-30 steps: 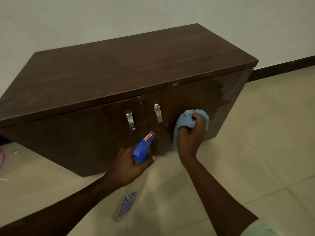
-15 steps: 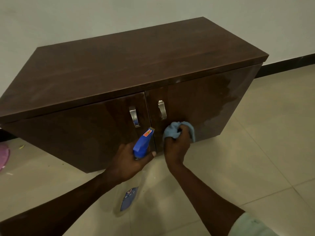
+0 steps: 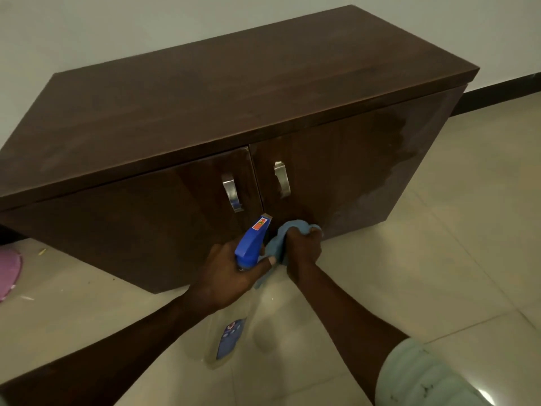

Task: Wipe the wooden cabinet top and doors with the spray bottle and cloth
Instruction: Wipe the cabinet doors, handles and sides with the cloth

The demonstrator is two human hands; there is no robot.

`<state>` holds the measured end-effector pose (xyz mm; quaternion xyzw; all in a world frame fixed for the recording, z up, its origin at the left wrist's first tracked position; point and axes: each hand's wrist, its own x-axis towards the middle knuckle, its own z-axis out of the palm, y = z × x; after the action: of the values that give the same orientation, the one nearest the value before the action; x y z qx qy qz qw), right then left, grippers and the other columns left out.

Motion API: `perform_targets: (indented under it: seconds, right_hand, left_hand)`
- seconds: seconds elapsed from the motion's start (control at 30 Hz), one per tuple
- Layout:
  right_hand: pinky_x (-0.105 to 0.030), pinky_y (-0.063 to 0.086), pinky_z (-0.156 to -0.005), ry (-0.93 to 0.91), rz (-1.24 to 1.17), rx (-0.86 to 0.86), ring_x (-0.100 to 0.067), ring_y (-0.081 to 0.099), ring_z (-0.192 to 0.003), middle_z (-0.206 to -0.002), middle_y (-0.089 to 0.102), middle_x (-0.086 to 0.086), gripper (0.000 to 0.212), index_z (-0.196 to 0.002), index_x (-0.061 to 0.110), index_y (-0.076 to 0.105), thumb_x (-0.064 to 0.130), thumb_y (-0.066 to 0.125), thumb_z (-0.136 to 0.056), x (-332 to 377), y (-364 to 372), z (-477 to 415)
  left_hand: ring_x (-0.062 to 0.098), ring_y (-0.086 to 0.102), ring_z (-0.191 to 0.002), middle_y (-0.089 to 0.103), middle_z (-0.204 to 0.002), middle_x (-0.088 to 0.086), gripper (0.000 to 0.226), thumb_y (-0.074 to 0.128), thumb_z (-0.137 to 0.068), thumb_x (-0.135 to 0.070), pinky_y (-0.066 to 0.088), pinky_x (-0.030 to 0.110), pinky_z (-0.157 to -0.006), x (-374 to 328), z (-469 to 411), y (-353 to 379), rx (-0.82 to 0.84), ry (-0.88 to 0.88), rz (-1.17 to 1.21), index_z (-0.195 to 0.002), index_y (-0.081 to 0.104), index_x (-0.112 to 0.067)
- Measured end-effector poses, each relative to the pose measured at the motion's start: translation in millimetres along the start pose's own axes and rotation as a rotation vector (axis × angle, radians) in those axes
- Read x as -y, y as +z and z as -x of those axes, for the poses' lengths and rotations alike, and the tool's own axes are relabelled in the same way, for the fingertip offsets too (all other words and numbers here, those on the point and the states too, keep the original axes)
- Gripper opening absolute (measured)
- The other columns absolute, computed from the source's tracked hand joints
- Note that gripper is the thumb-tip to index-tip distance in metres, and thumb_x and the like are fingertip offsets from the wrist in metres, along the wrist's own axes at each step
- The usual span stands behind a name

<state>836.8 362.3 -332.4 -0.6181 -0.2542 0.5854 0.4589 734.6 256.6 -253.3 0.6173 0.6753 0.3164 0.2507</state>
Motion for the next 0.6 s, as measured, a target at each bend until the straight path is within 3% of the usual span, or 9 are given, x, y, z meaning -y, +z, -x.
perform_targets:
  seconds: [0.1, 0.17, 0.23, 0.27, 0.33, 0.43, 0.5, 0.53, 0.6]
  right_hand:
    - [-0.044, 0.049, -0.094, 0.08, -0.182, -0.061, -0.034, 0.059, -0.104, -0.109, 0.059, -0.024, 0.033, -0.115, 0.002, 0.052, 0.0, 0.057, -0.082, -8, -17, -18]
    - [-0.043, 0.051, -0.089, 0.141, -0.151, 0.006, -0.028, 0.062, -0.093, -0.095, 0.065, -0.012, 0.024, -0.098, 0.026, 0.059, 0.009, 0.058, -0.081, -18, -15, -31]
    - [-0.041, 0.05, -0.096, 0.349, 0.28, 0.315, -0.014, 0.061, -0.078, -0.07, 0.07, 0.01, 0.025, -0.084, 0.043, 0.064, 0.022, 0.054, -0.092, -14, -9, -23]
    - [-0.039, 0.043, -0.104, 0.392, 0.603, 0.514, -0.014, 0.06, -0.086, -0.078, 0.073, 0.011, 0.02, -0.094, 0.035, 0.066, 0.026, 0.049, -0.098, -12, -2, -23]
    - [-0.03, 0.032, -0.109, 0.115, 1.054, 0.624, -0.018, 0.051, -0.12, -0.129, 0.059, -0.002, 0.039, -0.133, 0.008, 0.047, 0.03, 0.042, -0.101, 2, 2, -16]
    - [-0.025, 0.039, -0.107, 0.628, 0.329, 0.435, 0.008, 0.059, -0.101, -0.146, 0.036, 0.0, 0.043, -0.141, 0.041, 0.002, 0.037, 0.019, -0.102, 31, -15, -3]
    - [-0.026, 0.052, -0.094, 0.556, 0.095, 0.274, 0.005, 0.065, -0.079, -0.125, 0.054, 0.001, 0.039, -0.138, 0.032, 0.032, 0.037, 0.028, -0.1, 42, -35, -13]
    - [-0.025, 0.057, -0.079, 0.441, 0.146, 0.207, -0.004, 0.066, -0.078, -0.108, 0.064, 0.001, 0.035, -0.122, 0.016, 0.055, 0.038, 0.039, -0.099, 47, -52, -13]
    - [-0.027, 0.055, -0.056, 0.544, -0.091, 0.215, -0.018, 0.064, -0.079, -0.084, 0.068, -0.006, 0.035, -0.09, 0.01, 0.065, 0.035, 0.042, -0.1, 56, -70, -21]
  left_hand:
    - [0.016, 0.058, -0.053, 0.059, -0.059, 0.001, 0.042, 0.05, -0.073, -0.065, 0.052, 0.033, -0.06, 8, 4, -3, 0.005, 0.006, 0.007, -0.078, 0.056, -0.024]
    - [0.016, 0.057, -0.052, 0.057, -0.056, 0.0, 0.042, 0.05, -0.073, -0.067, 0.05, 0.028, -0.059, 10, 6, -5, 0.015, -0.002, 0.008, -0.073, 0.054, -0.026]
    - [0.016, 0.056, -0.053, 0.054, -0.054, -0.002, 0.04, 0.049, -0.071, -0.068, 0.047, 0.019, -0.054, 9, 6, -5, 0.022, -0.007, 0.009, -0.071, 0.053, -0.028]
    - [0.014, 0.057, -0.054, 0.053, -0.054, -0.003, 0.04, 0.05, -0.071, -0.068, 0.046, 0.017, -0.053, 6, 4, -5, 0.02, -0.006, 0.002, -0.071, 0.053, -0.028]
    - [0.009, 0.056, -0.054, 0.054, -0.053, -0.006, 0.038, 0.059, -0.074, -0.065, 0.043, 0.012, -0.053, 2, 2, -6, 0.009, 0.001, -0.009, -0.072, 0.053, -0.027]
    - [0.002, 0.056, -0.054, 0.056, -0.054, -0.012, 0.02, 0.063, -0.077, -0.047, 0.041, 0.009, -0.053, -5, -3, -3, -0.016, 0.03, 0.023, -0.074, 0.052, -0.031]
    - [0.006, 0.057, -0.053, 0.056, -0.055, -0.006, 0.025, 0.06, -0.075, -0.054, 0.044, 0.012, -0.053, -12, -4, 1, -0.001, 0.032, 0.048, -0.076, 0.055, -0.03]
    - [0.009, 0.057, -0.053, 0.056, -0.056, -0.002, 0.031, 0.06, -0.075, -0.058, 0.045, 0.014, -0.052, -18, -6, 5, 0.013, 0.037, 0.059, -0.077, 0.056, -0.028]
    - [0.013, 0.057, -0.052, 0.059, -0.057, 0.004, 0.039, 0.059, -0.074, -0.061, 0.045, 0.016, -0.05, -31, -11, 10, 0.032, 0.055, 0.083, -0.077, 0.058, -0.023]
